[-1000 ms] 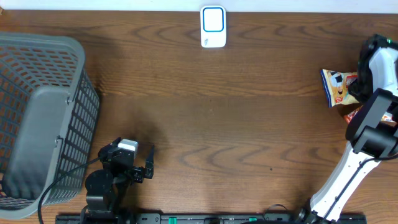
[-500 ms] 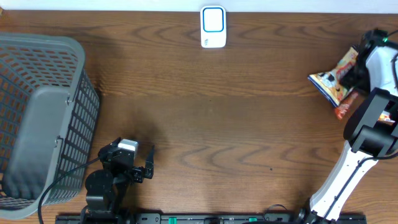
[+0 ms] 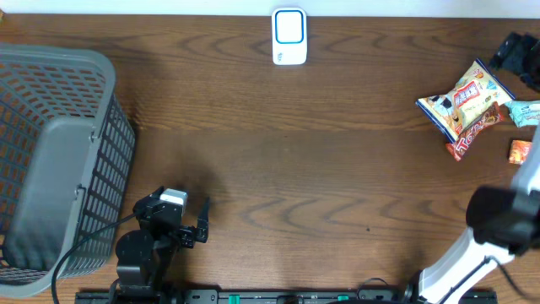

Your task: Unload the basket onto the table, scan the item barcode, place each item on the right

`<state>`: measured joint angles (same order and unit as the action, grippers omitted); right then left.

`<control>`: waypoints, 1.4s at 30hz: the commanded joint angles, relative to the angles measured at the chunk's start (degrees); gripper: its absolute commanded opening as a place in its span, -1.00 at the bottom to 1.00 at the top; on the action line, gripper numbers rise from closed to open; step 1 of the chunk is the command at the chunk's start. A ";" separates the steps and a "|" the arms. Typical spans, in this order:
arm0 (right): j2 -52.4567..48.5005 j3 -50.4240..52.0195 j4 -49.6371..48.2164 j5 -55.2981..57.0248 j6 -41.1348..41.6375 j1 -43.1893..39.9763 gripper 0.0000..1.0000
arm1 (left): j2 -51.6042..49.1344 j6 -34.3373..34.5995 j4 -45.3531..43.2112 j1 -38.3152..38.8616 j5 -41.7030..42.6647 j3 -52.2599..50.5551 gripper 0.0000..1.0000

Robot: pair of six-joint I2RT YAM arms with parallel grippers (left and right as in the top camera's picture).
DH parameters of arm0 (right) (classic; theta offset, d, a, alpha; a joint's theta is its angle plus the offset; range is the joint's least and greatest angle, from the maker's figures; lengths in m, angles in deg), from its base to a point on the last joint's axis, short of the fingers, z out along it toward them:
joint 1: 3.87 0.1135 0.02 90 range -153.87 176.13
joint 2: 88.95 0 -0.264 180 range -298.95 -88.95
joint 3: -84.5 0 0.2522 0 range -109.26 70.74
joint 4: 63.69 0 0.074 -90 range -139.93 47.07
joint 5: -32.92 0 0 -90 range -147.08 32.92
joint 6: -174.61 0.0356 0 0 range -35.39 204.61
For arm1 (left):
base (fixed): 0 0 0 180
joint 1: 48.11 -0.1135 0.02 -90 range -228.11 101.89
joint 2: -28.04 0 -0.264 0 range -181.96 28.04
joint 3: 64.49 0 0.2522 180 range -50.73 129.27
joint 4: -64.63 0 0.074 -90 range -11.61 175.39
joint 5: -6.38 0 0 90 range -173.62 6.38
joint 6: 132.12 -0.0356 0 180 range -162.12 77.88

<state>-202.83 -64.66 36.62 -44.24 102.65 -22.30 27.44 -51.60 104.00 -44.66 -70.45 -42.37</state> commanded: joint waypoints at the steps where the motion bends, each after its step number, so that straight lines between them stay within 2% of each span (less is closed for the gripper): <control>1: 10.32 -1.55 0.59 -7.50 -5.51 2.56 0.98 | 0.33 -0.81 1.16 0.13 -0.17 -0.74 0.97; 12: 32.76 -1.53 1.62 -7.63 -5.46 3.15 0.99 | 0.33 -0.81 1.16 0.13 -0.17 -0.74 0.97; 24: 48.72 -1.53 3.87 -7.61 -5.49 3.15 0.98 | 0.33 -0.81 1.16 0.13 -0.17 -0.74 0.97; 27: 51.52 -1.55 5.14 -1.88 -6.97 3.15 0.98 | 0.33 -0.79 1.16 0.13 -0.17 -0.74 0.97; 31: 54.71 -1.53 7.91 -2.49 -6.64 3.17 0.98 | 0.33 -0.81 1.16 0.13 -0.17 -0.74 0.97; 33: 56.35 -1.05 4.57 -3.91 -4.26 3.58 0.99 | 0.33 -0.81 1.16 0.13 -0.17 -0.74 0.97; 37: 59.39 2.43 -2.73 -9.35 -6.36 5.86 0.99 | 0.33 -0.81 1.16 0.13 -0.17 -0.74 0.97; 42: 66.10 15.50 -15.80 -16.90 -10.49 8.70 0.98 | 0.33 -0.81 1.16 0.13 -0.17 -0.74 0.97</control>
<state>-139.51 -55.54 24.14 -54.97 95.41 -15.03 27.46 -51.60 104.00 -44.66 -70.45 -42.37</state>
